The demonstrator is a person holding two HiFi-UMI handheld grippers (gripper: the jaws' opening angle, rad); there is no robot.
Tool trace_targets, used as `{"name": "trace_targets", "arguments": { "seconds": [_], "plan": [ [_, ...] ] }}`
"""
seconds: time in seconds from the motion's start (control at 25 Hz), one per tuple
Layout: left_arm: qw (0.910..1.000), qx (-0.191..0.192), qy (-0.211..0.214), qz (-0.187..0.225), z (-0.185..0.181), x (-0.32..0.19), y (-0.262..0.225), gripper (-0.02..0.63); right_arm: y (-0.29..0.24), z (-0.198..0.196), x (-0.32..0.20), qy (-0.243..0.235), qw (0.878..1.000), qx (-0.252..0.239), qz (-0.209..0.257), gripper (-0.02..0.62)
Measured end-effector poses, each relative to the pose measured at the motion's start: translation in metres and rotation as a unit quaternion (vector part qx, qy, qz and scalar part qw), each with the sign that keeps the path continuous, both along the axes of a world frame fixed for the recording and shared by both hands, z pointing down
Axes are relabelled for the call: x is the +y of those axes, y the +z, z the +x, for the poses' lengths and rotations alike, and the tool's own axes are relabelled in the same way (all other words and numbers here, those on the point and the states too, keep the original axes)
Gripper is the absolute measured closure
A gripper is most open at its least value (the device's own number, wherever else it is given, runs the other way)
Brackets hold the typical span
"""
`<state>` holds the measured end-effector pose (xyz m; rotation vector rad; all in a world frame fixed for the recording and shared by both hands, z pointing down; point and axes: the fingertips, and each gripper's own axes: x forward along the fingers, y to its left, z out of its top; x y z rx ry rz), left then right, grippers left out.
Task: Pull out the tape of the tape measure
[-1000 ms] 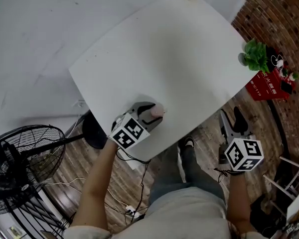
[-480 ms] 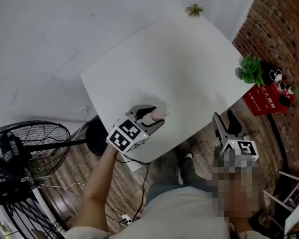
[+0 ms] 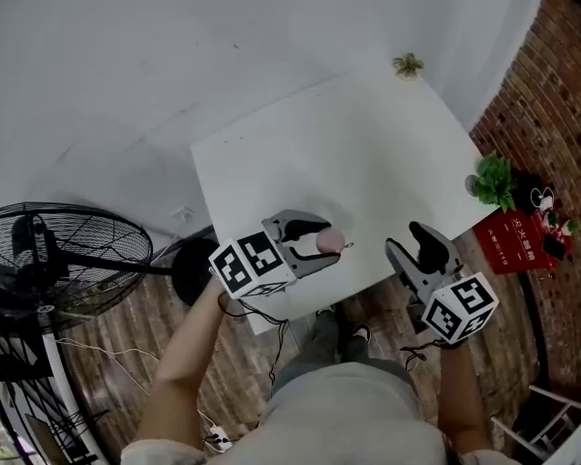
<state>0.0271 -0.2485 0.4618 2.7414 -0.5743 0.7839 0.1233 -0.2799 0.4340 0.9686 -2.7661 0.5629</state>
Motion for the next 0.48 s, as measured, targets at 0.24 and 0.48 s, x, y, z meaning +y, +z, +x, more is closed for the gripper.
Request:
{"name": "trace_targets", "arguments": {
  "seconds": [0.24,0.48],
  "plan": [
    [0.9997,-0.010,0.014,0.018,-0.005,0.004,-0.034,0.388,-0.023,-0.047,0.027,-0.154,0.987,0.001,0.036,0.384],
    [0.9976,-0.031,0.045,0.043,-0.006,0.006,-0.065,0.388,-0.052,-0.073,0.042,-0.261,0.964,-0.020,0.053,0.430]
  ]
}}
